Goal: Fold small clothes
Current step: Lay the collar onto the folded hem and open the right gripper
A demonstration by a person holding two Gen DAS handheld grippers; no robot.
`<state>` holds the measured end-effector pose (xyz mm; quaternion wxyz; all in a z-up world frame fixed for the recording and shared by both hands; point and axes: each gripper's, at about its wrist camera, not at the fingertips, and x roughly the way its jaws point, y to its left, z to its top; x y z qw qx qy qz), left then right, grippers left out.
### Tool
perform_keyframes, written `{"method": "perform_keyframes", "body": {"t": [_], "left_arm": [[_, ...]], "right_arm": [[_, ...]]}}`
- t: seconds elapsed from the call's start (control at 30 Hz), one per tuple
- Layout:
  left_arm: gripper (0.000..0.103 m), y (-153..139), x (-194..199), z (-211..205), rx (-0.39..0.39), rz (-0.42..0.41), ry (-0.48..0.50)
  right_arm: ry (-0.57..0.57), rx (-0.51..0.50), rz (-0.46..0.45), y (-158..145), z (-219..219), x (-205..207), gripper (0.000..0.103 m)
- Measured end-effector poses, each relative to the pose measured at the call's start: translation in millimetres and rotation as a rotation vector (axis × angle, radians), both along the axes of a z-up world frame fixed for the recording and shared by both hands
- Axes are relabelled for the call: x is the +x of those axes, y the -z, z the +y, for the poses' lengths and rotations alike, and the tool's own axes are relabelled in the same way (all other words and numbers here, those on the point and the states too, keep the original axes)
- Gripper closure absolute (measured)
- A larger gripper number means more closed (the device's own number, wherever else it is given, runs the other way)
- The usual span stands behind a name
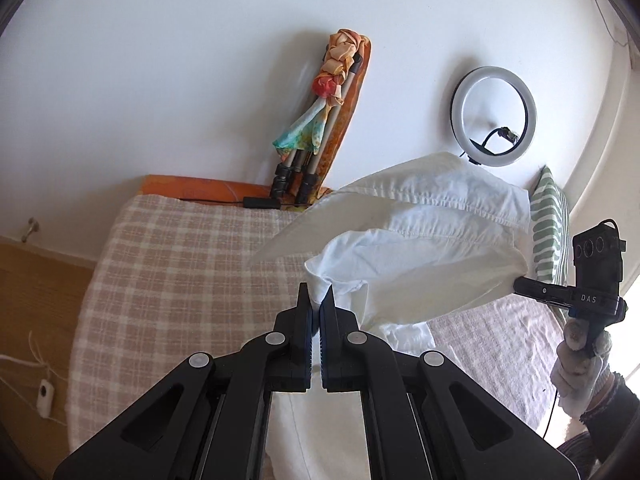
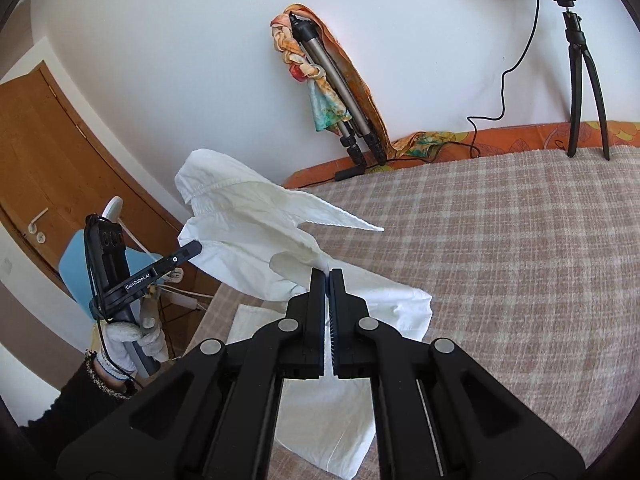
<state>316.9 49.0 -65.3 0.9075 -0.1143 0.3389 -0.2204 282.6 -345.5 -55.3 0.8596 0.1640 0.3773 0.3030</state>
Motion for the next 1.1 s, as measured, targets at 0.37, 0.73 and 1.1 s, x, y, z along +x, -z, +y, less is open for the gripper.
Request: {"method": "perform_keyframes", "body": {"t": [0.37,0.73,1.1], "left_arm": [[0.102,52.5,-93.5,-3.3,0.163,0.082,0.069],[0.074,67.9,-103.2,50.3,-0.126,0.266,-0.070],[0.074,95.6,-67.4,34.8,-0.420,0.411,-0.076]], "right_arm": [[-0.017,-0.168,0.048,64.9,6.4,-93.4,0.100],[0.026,0.003,0.225,98.4,-36.2,-94.3,0.072],[-0.029,0.092,0.306,121.0,-15.8,-72.3,0.058]]}}
